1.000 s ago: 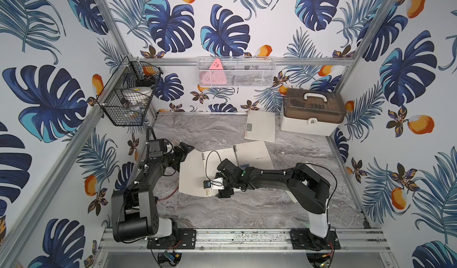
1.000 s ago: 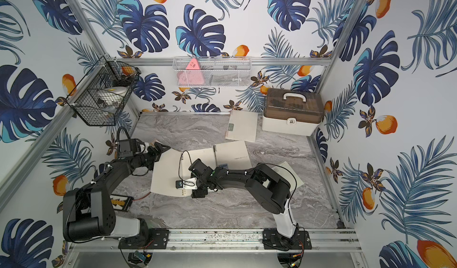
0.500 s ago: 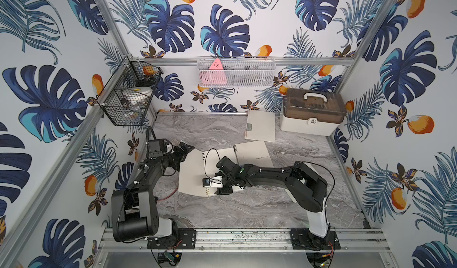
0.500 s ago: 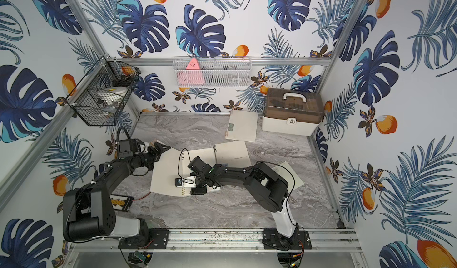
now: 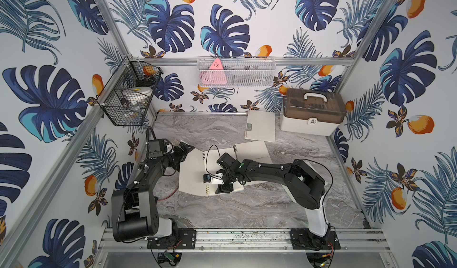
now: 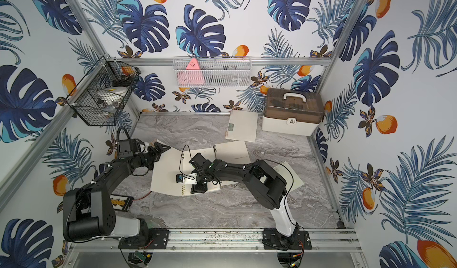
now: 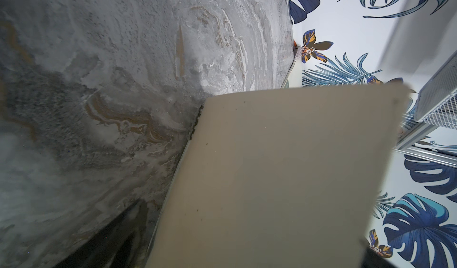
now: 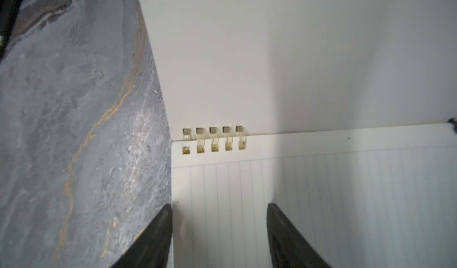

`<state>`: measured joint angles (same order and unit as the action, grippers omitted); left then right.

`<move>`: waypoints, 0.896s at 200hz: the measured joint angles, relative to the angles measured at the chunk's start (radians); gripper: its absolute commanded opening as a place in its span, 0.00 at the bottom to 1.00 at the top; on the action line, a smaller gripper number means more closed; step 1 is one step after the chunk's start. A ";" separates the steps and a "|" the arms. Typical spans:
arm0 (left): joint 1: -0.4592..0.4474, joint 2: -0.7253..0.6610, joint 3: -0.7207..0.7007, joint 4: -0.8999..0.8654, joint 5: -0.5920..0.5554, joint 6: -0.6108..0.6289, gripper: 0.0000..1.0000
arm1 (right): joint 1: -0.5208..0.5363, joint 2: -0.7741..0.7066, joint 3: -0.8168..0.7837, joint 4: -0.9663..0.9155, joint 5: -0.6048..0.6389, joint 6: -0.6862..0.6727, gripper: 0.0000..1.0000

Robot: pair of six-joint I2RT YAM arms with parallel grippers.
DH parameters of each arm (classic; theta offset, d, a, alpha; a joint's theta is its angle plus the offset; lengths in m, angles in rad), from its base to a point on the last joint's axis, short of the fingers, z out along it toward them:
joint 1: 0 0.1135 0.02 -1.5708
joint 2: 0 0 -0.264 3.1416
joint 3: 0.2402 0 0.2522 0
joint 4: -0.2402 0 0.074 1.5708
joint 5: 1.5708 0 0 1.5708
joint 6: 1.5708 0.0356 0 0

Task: Tear off pages from different notebooks
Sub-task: Tear off the paper from the notebook.

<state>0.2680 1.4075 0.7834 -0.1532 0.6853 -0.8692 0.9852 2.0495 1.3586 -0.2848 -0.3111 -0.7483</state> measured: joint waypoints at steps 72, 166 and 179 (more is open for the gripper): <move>0.000 0.000 -0.002 0.003 0.002 0.000 0.99 | -0.002 0.010 0.013 -0.018 0.007 0.004 0.38; 0.000 0.000 -0.004 0.003 0.002 0.000 0.99 | -0.015 0.035 0.061 -0.048 -0.011 0.019 0.12; 0.000 0.000 -0.004 0.003 0.002 0.000 0.99 | -0.016 0.035 0.062 -0.054 -0.010 0.018 0.12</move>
<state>0.2684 1.4078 0.7795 -0.1505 0.6876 -0.8696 0.9695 2.0846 1.4204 -0.3389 -0.3210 -0.7300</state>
